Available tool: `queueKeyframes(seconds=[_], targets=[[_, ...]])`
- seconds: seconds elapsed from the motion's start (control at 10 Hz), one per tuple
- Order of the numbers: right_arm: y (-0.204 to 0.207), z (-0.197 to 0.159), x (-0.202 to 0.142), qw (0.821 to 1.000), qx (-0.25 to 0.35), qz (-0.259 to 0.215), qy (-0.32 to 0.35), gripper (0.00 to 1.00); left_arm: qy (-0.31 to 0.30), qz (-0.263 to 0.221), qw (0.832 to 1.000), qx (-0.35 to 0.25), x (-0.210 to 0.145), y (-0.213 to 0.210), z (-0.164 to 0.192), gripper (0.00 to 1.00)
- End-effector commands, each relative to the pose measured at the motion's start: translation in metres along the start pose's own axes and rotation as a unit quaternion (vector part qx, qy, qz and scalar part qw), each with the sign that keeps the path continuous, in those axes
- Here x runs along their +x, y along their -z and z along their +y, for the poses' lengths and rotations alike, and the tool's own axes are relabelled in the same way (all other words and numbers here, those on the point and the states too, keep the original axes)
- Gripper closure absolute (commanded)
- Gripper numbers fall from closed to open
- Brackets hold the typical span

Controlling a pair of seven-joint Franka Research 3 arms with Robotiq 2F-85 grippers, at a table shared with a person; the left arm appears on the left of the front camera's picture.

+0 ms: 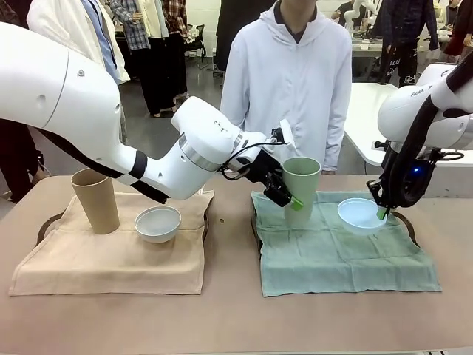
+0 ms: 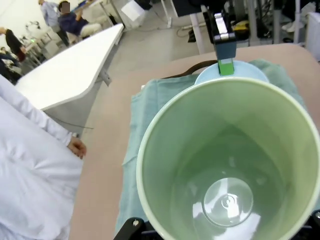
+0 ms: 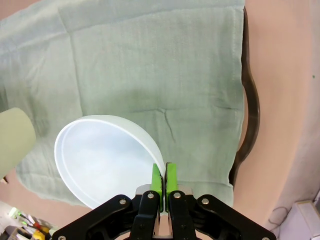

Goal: Set up a tray with a mat and arrange the tableware.
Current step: Place the Picnic Bowl and Reusable plastic cup back onto the Handle tray in front of the human's position.

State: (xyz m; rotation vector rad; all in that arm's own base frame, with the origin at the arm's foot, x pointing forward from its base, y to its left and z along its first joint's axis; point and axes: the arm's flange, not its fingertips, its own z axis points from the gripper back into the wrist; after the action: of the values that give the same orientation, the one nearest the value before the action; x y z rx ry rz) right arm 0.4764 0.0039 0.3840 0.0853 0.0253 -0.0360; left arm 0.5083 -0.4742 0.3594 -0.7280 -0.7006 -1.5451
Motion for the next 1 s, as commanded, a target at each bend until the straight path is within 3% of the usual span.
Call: queueKeyframes(seconds=[0.0, 0.6, 0.7, 0.8, 0.9], targets=[[0.007, -0.003, 0.004, 1.0, 0.019, -0.001, -0.005, 0.96, 0.006, -0.011, 1.0, -0.001, -0.01, 0.001, -0.001, 0.16], [0.02, -0.008, 0.011, 0.999, 0.034, 0.005, -0.012, 0.96, -0.006, 0.009, 1.0, 0.003, -0.025, 0.011, 0.007, 0.16], [0.021, -0.009, 0.013, 0.999, 0.033, 0.009, -0.009, 0.44, -0.007, 0.013, 1.0, 0.002, -0.025, 0.011, 0.007, 0.0], [0.022, -0.011, 0.015, 0.999, 0.034, 0.009, -0.006, 0.36, -0.005, 0.016, 1.0, -0.001, -0.025, 0.011, 0.008, 0.0], [0.022, -0.012, 0.016, 0.999, 0.033, 0.009, -0.005, 0.0, -0.007, 0.02, 1.0, -0.004, -0.025, 0.011, 0.007, 0.0]])
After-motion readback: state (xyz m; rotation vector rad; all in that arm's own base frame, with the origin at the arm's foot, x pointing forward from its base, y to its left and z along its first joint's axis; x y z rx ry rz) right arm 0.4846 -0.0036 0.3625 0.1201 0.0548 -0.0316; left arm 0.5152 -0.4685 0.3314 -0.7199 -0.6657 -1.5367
